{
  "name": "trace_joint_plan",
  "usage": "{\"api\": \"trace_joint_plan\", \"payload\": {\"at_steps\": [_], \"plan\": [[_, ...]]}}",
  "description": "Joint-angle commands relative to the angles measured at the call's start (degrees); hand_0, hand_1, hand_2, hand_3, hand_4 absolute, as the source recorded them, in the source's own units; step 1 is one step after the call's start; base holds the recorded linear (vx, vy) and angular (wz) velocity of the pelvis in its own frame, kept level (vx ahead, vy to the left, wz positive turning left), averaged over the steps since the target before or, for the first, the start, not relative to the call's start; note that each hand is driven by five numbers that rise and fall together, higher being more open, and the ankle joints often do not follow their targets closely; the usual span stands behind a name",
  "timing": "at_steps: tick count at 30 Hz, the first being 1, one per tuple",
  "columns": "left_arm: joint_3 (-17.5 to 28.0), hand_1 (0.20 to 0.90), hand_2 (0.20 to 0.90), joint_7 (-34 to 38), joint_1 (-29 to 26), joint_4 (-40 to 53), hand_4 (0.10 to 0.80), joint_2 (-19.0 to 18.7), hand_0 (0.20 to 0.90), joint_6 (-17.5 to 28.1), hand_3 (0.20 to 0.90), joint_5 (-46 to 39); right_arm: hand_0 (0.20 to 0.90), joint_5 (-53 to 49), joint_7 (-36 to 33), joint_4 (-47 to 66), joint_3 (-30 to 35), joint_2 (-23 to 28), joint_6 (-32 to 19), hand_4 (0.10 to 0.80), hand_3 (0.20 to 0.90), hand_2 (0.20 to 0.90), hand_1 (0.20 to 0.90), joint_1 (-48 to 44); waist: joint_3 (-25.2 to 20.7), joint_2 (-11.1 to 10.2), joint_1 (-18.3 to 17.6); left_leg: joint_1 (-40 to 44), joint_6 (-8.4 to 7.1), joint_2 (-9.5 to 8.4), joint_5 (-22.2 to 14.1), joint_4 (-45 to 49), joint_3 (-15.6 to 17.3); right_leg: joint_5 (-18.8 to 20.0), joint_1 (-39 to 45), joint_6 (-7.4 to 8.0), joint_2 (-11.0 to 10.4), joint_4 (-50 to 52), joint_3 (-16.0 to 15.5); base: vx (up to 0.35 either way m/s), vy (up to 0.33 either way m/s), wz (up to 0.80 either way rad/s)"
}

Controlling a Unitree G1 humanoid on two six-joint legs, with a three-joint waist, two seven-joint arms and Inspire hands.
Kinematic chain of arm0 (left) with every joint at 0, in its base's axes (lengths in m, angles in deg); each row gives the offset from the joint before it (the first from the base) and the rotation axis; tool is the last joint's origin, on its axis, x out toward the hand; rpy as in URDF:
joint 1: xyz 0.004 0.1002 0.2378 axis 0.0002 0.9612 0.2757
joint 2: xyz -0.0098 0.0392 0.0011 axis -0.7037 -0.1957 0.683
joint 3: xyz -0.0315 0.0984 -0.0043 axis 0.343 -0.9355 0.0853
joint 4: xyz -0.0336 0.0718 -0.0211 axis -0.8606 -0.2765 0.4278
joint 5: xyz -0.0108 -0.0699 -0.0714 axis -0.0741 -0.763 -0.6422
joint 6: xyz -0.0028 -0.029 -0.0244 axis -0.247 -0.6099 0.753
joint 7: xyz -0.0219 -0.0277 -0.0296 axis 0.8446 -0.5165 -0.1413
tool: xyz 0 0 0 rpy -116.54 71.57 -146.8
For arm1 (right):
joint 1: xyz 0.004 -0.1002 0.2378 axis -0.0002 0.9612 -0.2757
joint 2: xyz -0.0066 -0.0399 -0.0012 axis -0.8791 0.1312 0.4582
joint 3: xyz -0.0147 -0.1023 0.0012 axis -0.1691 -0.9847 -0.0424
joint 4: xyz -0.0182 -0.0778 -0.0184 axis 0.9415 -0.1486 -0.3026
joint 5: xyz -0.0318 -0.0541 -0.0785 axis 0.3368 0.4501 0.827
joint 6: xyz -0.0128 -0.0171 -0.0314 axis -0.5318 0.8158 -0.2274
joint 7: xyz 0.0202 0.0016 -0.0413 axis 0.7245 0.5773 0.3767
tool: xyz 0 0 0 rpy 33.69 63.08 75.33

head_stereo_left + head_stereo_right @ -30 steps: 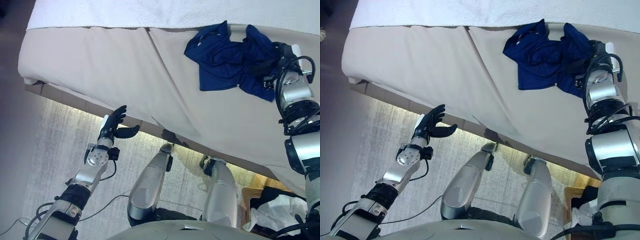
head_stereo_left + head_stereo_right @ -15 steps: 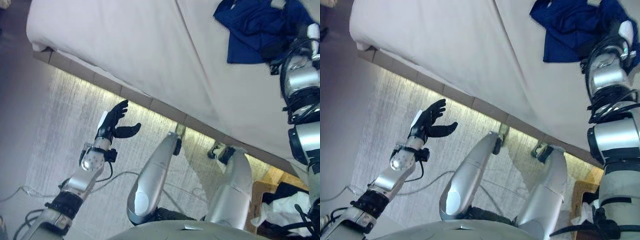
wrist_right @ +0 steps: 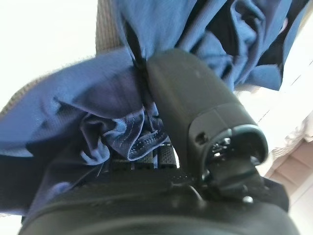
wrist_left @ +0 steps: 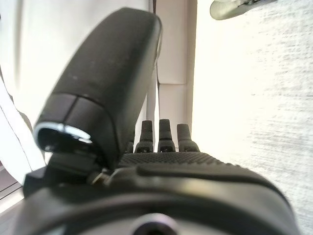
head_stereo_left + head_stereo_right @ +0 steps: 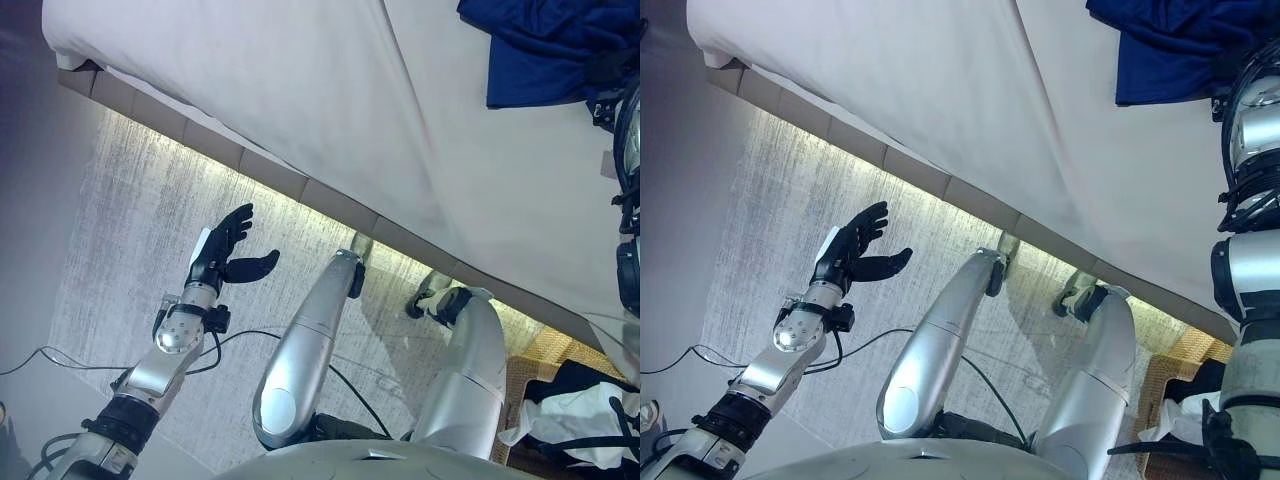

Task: Pick up the clothes from the bed and place them into the basket

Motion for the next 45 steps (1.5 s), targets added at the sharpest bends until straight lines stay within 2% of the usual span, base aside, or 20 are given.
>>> {"api": "trace_joint_plan", "payload": {"at_steps": [1,10,14,18,20,22,24,25,27,29,30,31,33,34,36,37,40,41,43,45], "plan": [[5.0,0.900,0.900,0.8,2.3,6.3,0.800,-3.4,0.900,5.3,0.900,-0.5,0.300,-1.4,0.5,0.4,-4.0,2.8,-2.1,0.100,0.200,0.300,0.300,-2.6,-0.8,2.3,0.5,4.5,0.73,0.68,-5.7,0.1,1.7,0.8,4.6,0.92,2.1,-0.3,-2.1,0.014,-0.011,-0.04],[4.1,0.900,0.900,-0.2,1.1,4.4,0.800,-4.1,0.900,5.0,0.900,-0.2,0.300,-1.4,3.8,-0.2,-3.4,3.2,-3.7,0.100,0.200,0.300,0.300,-1.7,-0.8,0.3,-0.4,13.6,-0.53,1.60,-5.8,-3.8,1.8,1.6,14.4,1.09,3.0,-5.3,-2.7,0.010,0.006,-0.07],[3.2,0.900,0.900,-0.2,-0.2,2.8,0.800,-4.0,0.900,3.1,0.900,0.0,0.300,-2.9,6.3,0.3,-2.9,3.1,-5.3,0.100,0.200,0.300,0.300,-0.8,-0.9,-1.0,-1.3,20.0,-1.18,2.66,-4.3,-7.2,1.9,2.6,21.0,1.32,3.3,-10.1,-2.7,0.020,0.043,-0.19],[2.1,0.900,0.900,0.3,-2.2,1.7,0.800,-3.3,0.900,1.1,0.900,-0.3,0.300,-4.3,8.3,1.6,-1.4,2.5,-7.5,0.100,0.200,0.300,0.300,1.7,-3.5,-2.7,-2.4,25.9,-2.15,3.88,-2.2,-11.9,1.3,4.4,27.4,1.48,4.6,-17.2,-2.4,0.025,0.067,-0.20],[1.7,0.900,0.900,0.6,-2.9,1.4,0.800,-2.8,0.900,-0.2,0.900,-0.1,0.300,-5.1,8.8,2.7,-0.5,2.5,-8.3,0.100,0.200,0.300,0.300,3.6,-5.2,-3.5,-3.0,28.4,-2.20,4.70,0.5,-15.9,1.3,7.1,30.4,1.07,5.6,-22.9,-2.8,-0.030,0.061,-0.30],[1.2,0.900,0.900,1.3,-3.3,0.5,0.800,-2.2,0.900,-2.0,0.900,0.0,0.300,-5.6,10.5,4.0,1.4,3.2,-9.7,0.100,0.200,0.300,0.300,7.3,-7.8,-4.8,-4.1,33.2,-2.58,5.72,1.4,-21.6,1.3,9.1,35.6,1.60,7.0,-30.6,-2.6,0.121,0.052,-0.23],[0.9,0.900,0.900,1.5,-3.3,-0.4,0.800,-2.0,0.900,-2.3,0.900,0.1,0.300,-6.1,10.5,4.8,2.4,3.2,-10.1,0.100,0.200,0.300,0.300,9.1,-8.8,-5.4,-4.5,35.6,-2.75,5.87,1.7,-25.0,1.5,10.6,38.0,2.25,7.8,-34.7,-2.0,0.114,0.025,-0.20],[0.8,0.900,0.900,1.5,-3.2,-1.0,0.800,-1.8,0.900,-2.3,0.900,0.0,0.300,-7.2,10.3,5.3,2.9,3.1,-10.4,0.100,0.200,0.300,0.300,10.0,-9.6,-5.7,-4.8,37.1,-2.84,5.72,2.0,-27.5,1.5,11.7,39.3,2.80,8.3,-37.5,-1.4,0.102,0.039,-0.20],[0.7,0.900,0.900,1.6,-3.5,-2.5,0.800,-1.0,0.900,-3.0,0.900,-0.7,0.300,-9.1,10.2,7.3,5.2,2.4,-10.7,0.100,0.200,0.300,0.300,12.5,-12.3,-6.8,-6.0,40.7,-2.67,2.82,3.3,-33.9,-1.6,16.3,42.2,4.97,10.2,-46.9,2.7,-0.005,0.116,-0.21],[0.7,0.900,0.900,3.1,-3.5,-4.2,0.800,0.3,0.900,-2.7,0.900,0.0,0.300,-7.9,10.7,7.7,5.3,0.9,-11.8,0.100,0.200,0.300,0.300,13.6,-13.3,-7.5,-6.2,41.8,-1.85,0.77,2.2,-33.3,-5.7,18.5,42.7,5.73,10.3,-49.4,7.2,-0.092,0.185,-0.25],[0.9,0.900,0.900,3.6,-3.4,-4.6,0.800,0.7,0.900,-2.7,0.900,0.1,0.300,-8.0,11.1,7.8,5.1,0.5,-12.2,0.100,0.200,0.300,0.300,13.7,-13.7,-7.7,-6.4,42.1,-1.48,0.44,2.2,-33.7,-6.5,18.8,42.6,5.84,10.4,-49.8,8.1,-0.029,0.221,-0.76],[1.4,0.900,0.900,3.4,-3.1,-6.5,0.800,1.4,0.900,-3.0,0.900,1.2,0.300,-8.6,11.2,9.3,6.7,-0.1,-12.4,0.100,0.200,0.300,0.300,16.5,-14.9,-7.9,-7.1,43.8,-0.54,0.11,1.4,-35.2,-5.4,19.8,43.5,6.68,10.2,-51.4,8.8,0.008,0.193,-1.01],[1.6,0.900,0.900,2.2,-2.6,-9.4,0.800,1.6,0.900,-2.9,0.900,2.6,0.300,-9.6,11.1,11.1,9.5,-0.5,-12.5,0.100,0.200,0.300,0.300,21.1,-16.6,-8.7,-8.0,45.4,0.04,-0.23,0.5,-35.5,-4.0,22.5,44.6,8.38,9.3,-54.0,9.2,0.040,0.136,-0.78],[1.7,0.900,0.900,1.6,-2.3,-10.3,0.800,1.7,0.900,-2.8,0.900,3.5,0.300,-9.8,10.9,11.6,10.6,-0.8,-12.2,0.100,0.200,0.300,0.300,22.7,-17.3,-9.0,-8.3,46.4,0.17,-0.28,0.3,-36.3,-3.7,24.2,44.9,9.15,8.7,-55.4,8.8,0.029,0.070,-0.44],[1.6,0.900,0.900,1.4,-2.1,-10.8,0.800,1.6,0.900,-2.9,0.900,3.8,0.300,-9.7,11.0,11.7,11.4,-1.1,-12.3,0.100,0.200,0.300,0.300,23.6,-17.6,-9.2,-8.3,47.2,0.09,-0.29,0.3,-37.0,-3.2,25.6,45.1,9.50,8.3,-56.3,8.3,-0.021,0.094,-0.41],[2.0,0.900,0.900,1.9,-1.3,-13.2,0.800,1.7,0.900,-2.6,0.900,4.5,0.300,-9.9,11.8,12.0,12.5,-2.7,-12.4,0.100,0.200,0.300,0.300,25.5,-18.8,-8.9,-8.3,50.0,-0.05,0.99,0.7,-39.5,-1.0,26.7,44.6,9.57,7.7,-54.5,5.2,-0.112,0.179,-0.25],[3.0,0.900,0.900,2.1,-0.4,-14.7,0.800,1.3,0.900,-2.3,0.900,5.1,0.300,-10.8,11.6,13.0,13.6,-4.0,-12.4,0.100,0.200,0.300,0.300,28.0,-20.0,-8.4,-7.5,50.8,0.24,2.47,2.0,-41.1,1.2,24.0,46.2,8.36,7.4,-49.8,2.2,-0.180,0.133,-0.75],[3.3,0.900,0.900,2.7,-0.3,-15.8,0.800,1.3,0.900,-2.3,0.900,5.0,0.300,-10.6,12.2,13.0,13.9,-4.5,-13.2,0.100,0.200,0.300,0.300,29.0,-20.8,-8.2,-6.9,50.6,0.20,3.17,2.5,-41.5,2.1,23.8,47.3,7.83,6.5,-47.4,0.3,-0.212,0.071,-0.82],[3.5,0.900,0.900,3.3,-0.8,-17.8,0.800,1.7,0.900,-2.6,0.900,5.0,0.300,-10.2,12.8,12.5,13.8,-5.3,-14.2,0.100,0.200,0.300,0.300,29.6,-21.9,-8.2,-6.4,50.7,0.02,4.04,3.0,-42.5,3.3,23.8,48.9,7.68,5.3,-47.2,-1.6,-0.159,0.010,-0.77],[3.4,0.900,0.900,3.2,-2.3,-21.7,0.800,2.4,0.900,-2.0,0.900,4.8,0.300,-9.4,13.7,10.0,13.6,-5.8,-15.1,0.100,0.200,0.300,0.300,28.9,-23.2,-8.5,-5.9,51.9,-0.67,4.85,3.5,-44.4,4.8,23.8,51.7,8.12,4.5,-51.4,-4.0,-0.116,-0.054,-0.86]]}}
